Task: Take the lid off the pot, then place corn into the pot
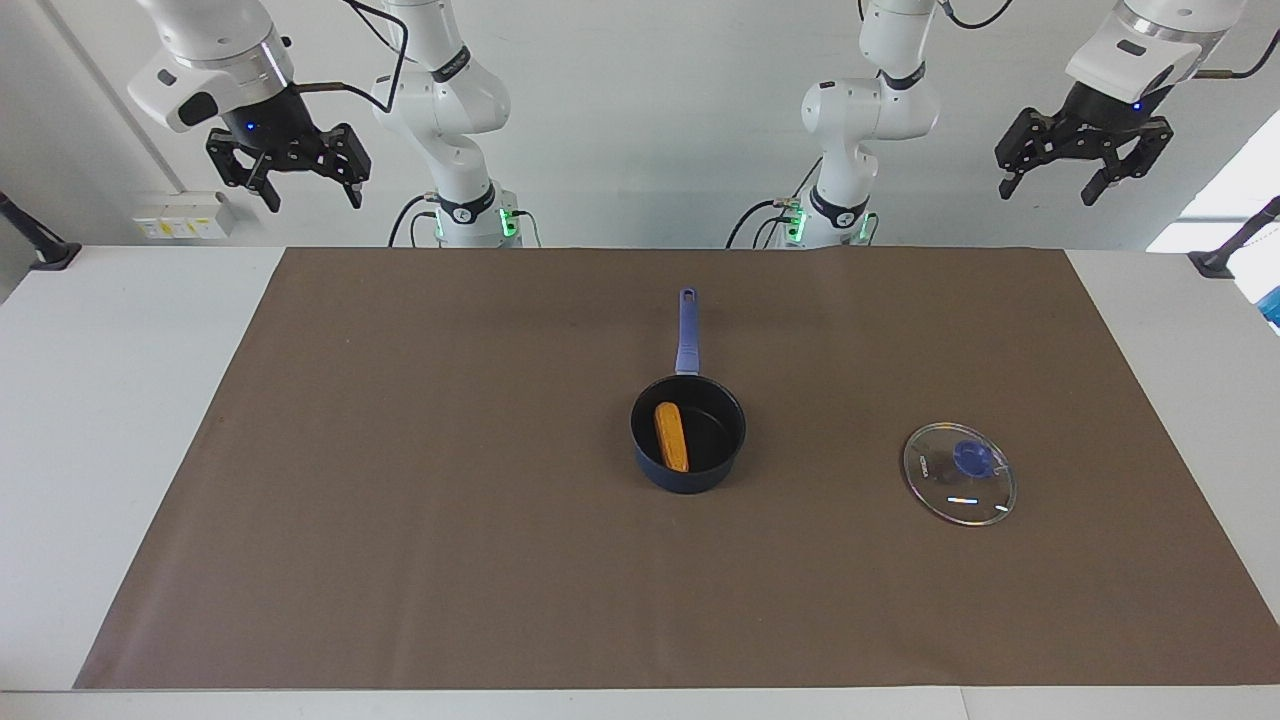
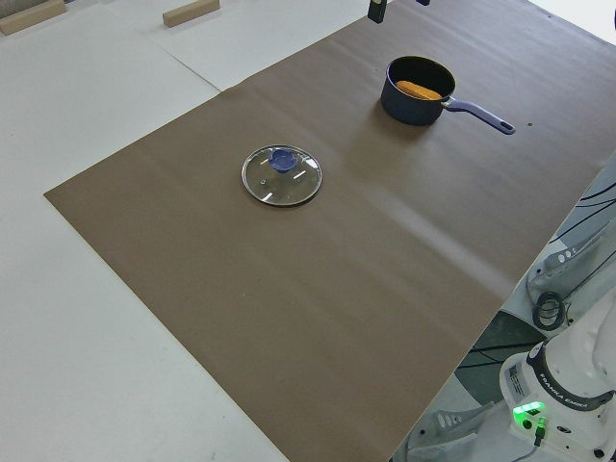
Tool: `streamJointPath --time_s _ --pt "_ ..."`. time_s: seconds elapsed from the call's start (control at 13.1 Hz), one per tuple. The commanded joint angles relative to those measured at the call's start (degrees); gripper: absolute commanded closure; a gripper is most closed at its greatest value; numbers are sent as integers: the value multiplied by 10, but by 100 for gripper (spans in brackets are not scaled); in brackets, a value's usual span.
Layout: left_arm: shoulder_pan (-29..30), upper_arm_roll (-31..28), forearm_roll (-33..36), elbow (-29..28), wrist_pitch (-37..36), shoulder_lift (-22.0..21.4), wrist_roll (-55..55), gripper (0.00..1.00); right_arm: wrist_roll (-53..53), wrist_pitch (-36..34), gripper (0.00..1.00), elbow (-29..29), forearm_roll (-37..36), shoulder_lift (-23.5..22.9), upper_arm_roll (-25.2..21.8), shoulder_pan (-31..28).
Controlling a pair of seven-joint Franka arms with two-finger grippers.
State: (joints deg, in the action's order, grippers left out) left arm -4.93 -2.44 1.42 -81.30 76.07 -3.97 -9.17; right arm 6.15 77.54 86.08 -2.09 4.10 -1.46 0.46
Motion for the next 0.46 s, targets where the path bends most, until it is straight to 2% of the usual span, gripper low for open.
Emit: streamJointPath --time_s 0.0,0.38 --pt "3 -1 -7 -11 -3 -13 5 0 6 10 0 -6 -1 -6 5 2" --pt "9 -1 -6 -12 -3 -13 -1 0 7 10 0 -4 -1 -5 5 1"
